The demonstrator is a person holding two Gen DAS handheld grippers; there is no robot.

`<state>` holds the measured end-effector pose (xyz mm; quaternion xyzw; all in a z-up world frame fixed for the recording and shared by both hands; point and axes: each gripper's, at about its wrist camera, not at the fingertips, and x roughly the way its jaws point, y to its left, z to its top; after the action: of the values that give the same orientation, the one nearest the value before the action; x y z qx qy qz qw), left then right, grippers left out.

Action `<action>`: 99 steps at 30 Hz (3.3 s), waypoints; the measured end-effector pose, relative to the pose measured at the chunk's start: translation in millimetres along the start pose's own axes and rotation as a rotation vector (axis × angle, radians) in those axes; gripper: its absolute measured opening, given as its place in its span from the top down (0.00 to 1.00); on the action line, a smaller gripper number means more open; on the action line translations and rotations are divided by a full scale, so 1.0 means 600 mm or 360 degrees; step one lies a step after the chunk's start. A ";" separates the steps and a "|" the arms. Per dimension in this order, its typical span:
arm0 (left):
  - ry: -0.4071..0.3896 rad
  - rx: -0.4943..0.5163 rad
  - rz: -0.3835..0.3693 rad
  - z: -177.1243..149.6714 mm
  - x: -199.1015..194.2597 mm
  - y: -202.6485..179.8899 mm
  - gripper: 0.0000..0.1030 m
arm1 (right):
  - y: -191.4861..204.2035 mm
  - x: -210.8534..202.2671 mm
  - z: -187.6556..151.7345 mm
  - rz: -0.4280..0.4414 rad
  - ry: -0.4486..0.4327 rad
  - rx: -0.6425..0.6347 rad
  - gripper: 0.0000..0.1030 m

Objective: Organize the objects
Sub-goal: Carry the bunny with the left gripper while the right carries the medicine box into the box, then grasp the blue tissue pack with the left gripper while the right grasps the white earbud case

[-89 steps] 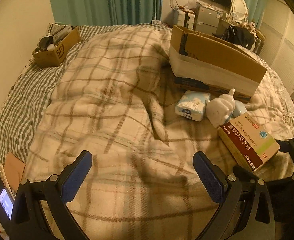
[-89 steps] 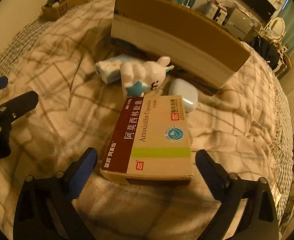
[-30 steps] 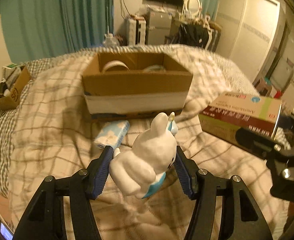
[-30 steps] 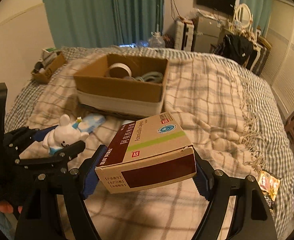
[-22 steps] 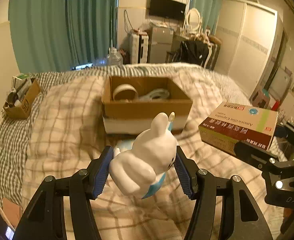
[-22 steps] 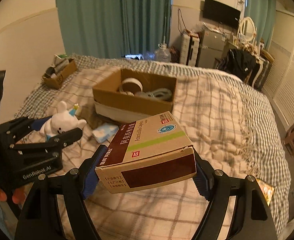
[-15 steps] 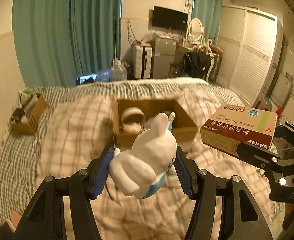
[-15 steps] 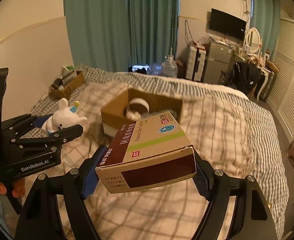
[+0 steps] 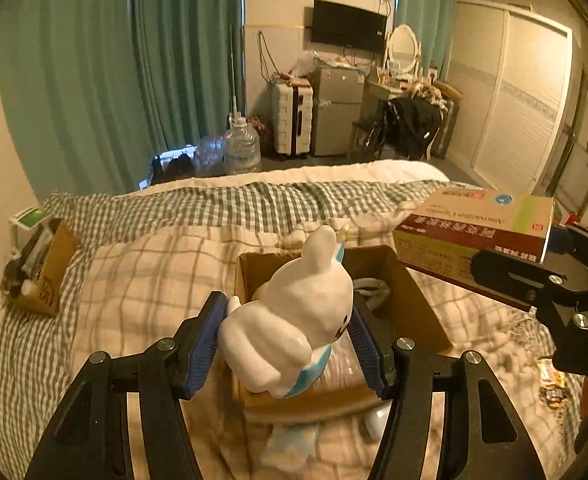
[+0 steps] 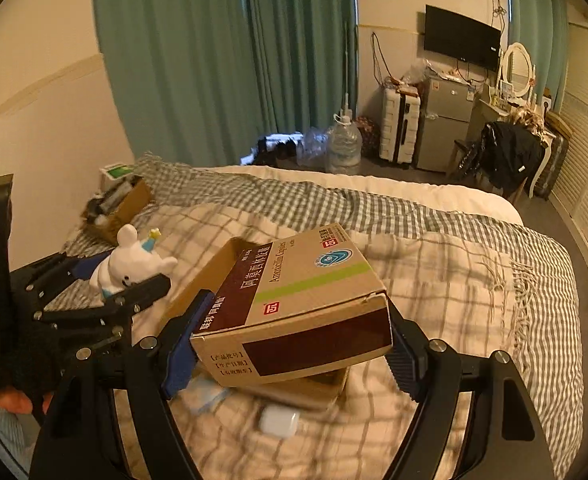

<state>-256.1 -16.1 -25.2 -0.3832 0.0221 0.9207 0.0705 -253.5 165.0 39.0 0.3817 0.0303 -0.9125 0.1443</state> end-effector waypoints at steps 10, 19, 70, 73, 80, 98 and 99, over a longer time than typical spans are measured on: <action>0.0163 0.0058 -0.0022 -0.007 0.157 -0.003 0.40 | -0.053 0.175 0.012 -0.0025 0.0139 0.0085 0.25; 0.0274 0.0053 -0.0132 -0.028 0.191 -0.007 0.29 | -0.066 0.195 -0.017 0.0021 0.0153 0.0158 0.23; -0.0063 -0.0154 0.0310 -0.271 -0.121 0.026 0.00 | 0.030 -0.070 -0.270 -0.0128 -0.0016 0.0088 0.00; 0.0018 -0.0130 0.0316 -0.276 -0.071 0.024 0.00 | 0.024 -0.020 -0.260 -0.0143 0.0062 0.0078 0.00; 0.0203 -0.0100 0.0280 -0.293 0.045 0.017 0.00 | 0.009 0.074 -0.264 -0.0154 0.0189 0.0110 0.00; 0.0382 -0.0087 -0.0063 -0.322 0.149 0.005 0.40 | -0.007 0.209 -0.309 -0.0014 0.0493 0.0202 0.22; 0.0374 -0.0074 -0.0044 -0.324 0.141 0.003 0.41 | -0.006 0.213 -0.310 -0.0001 0.0510 0.0195 0.25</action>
<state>-178.5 -26.9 -222.3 -0.4904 0.0037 0.8686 0.0714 -211.8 168.8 -182.5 0.5304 -0.0026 -0.8401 0.1139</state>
